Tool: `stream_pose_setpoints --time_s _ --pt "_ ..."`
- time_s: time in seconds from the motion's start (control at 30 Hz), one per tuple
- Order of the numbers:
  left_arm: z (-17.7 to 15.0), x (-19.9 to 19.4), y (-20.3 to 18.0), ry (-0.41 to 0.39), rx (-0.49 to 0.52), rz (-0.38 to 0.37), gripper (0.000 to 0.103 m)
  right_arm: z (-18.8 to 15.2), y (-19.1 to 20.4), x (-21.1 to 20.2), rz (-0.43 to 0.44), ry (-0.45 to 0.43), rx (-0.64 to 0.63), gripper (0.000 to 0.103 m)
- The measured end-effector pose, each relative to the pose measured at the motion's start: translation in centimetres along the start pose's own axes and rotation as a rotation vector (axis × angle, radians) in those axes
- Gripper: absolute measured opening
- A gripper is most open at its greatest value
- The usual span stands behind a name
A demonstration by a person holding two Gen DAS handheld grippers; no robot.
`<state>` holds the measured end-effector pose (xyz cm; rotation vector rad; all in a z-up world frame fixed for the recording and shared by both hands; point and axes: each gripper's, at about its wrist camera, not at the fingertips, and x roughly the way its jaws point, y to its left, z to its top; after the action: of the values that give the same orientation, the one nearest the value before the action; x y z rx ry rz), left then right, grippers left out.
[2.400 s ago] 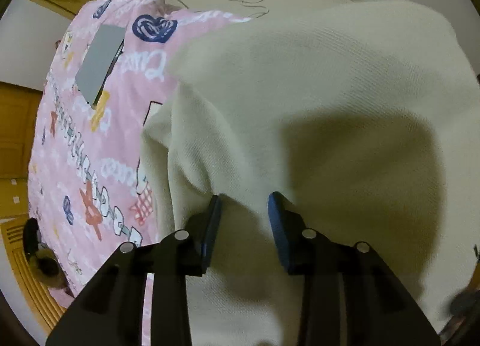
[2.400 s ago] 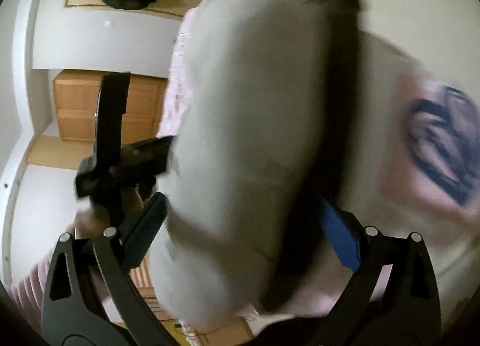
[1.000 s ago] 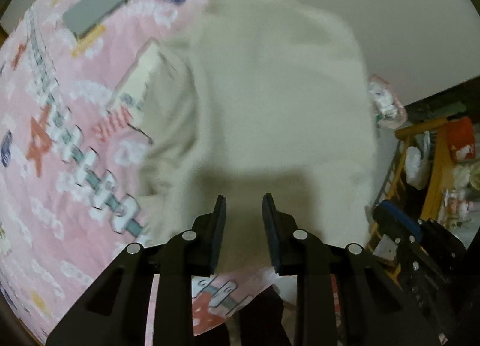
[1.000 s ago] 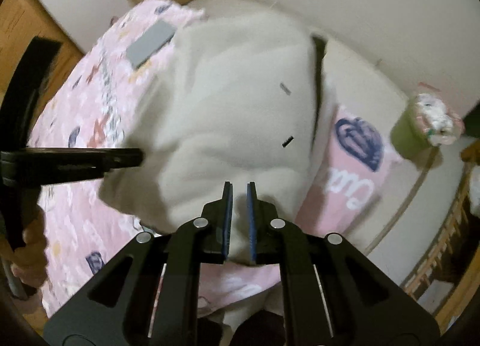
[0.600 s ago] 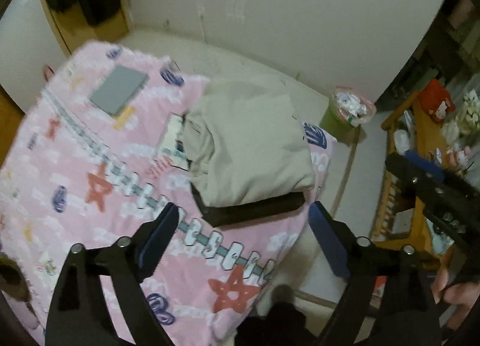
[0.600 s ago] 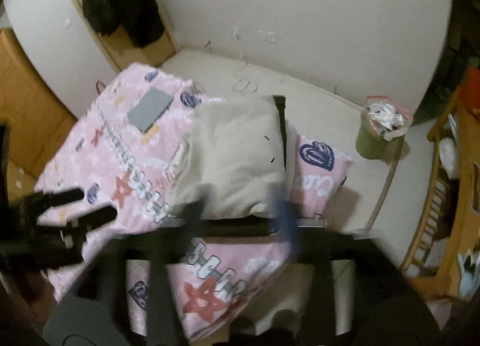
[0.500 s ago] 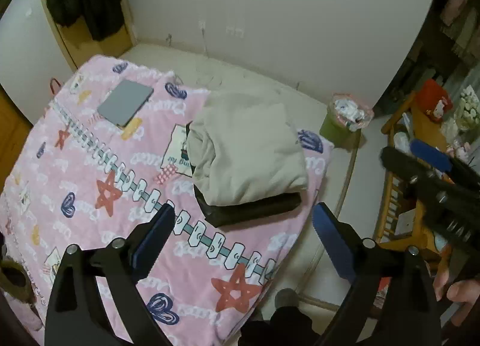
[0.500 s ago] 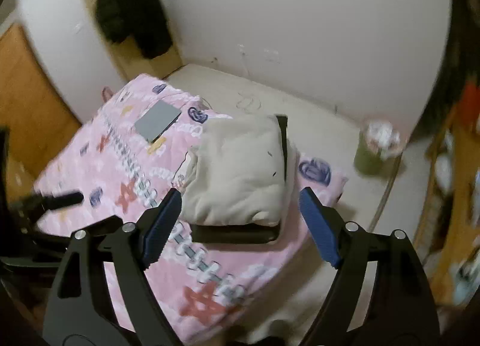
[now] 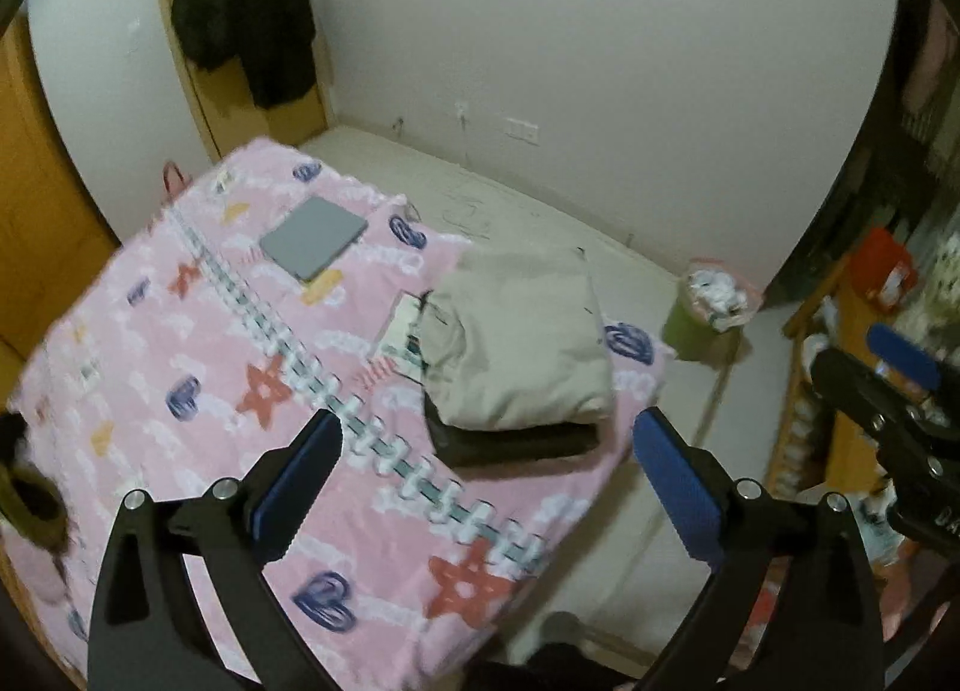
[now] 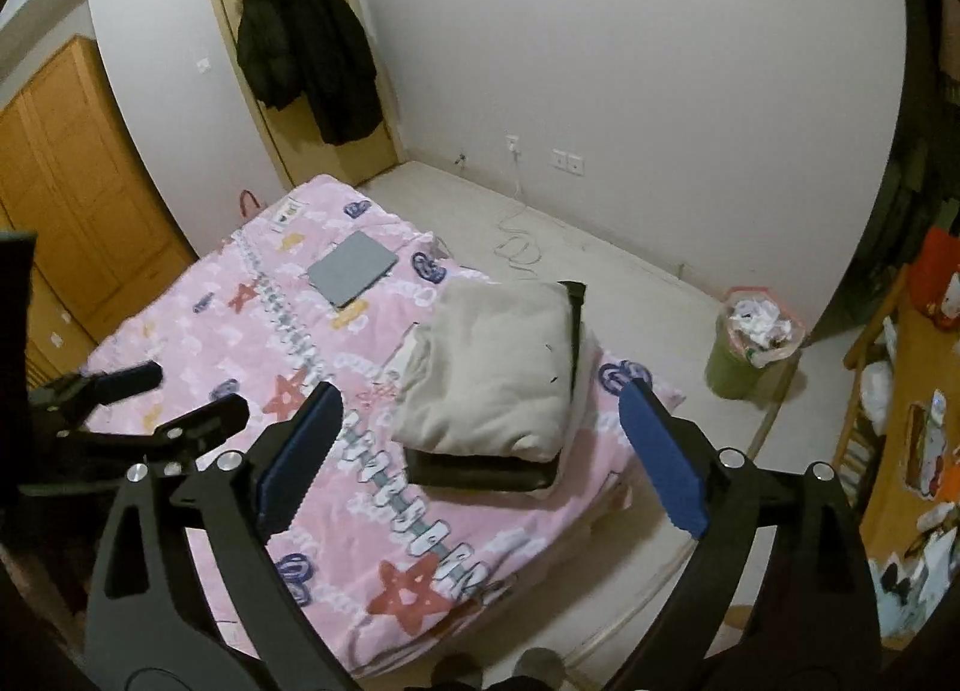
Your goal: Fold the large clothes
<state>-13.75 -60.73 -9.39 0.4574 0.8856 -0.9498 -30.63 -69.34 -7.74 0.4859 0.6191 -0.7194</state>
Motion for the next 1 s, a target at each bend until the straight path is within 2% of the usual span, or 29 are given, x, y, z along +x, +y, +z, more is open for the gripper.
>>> stream_pose_setpoints --time_s 0.13,0.37,0.63,1.0 --pt "-0.7 -1.1 1.0 0.011 -0.073 -0.001 0.095 0.0 -0.8 -1.6 -0.001 -0.001 0.036 0.092" --pt "-2.1 -2.4 0.6 0.057 -0.003 -0.032 0.095 -1.2 -0.5 -3.0 0.050 0.053 0.038 0.092" --pt "-2.3 -2.7 0.5 0.092 -0.002 -0.042 0.095 -2.3 0.2 -3.3 0.011 0.099 0.036 0.092" --pt "-3.3 -3.7 1.3 0.096 -0.006 -0.043 0.095 -3.1 0.2 -4.5 -0.007 0.098 0.052 0.092"
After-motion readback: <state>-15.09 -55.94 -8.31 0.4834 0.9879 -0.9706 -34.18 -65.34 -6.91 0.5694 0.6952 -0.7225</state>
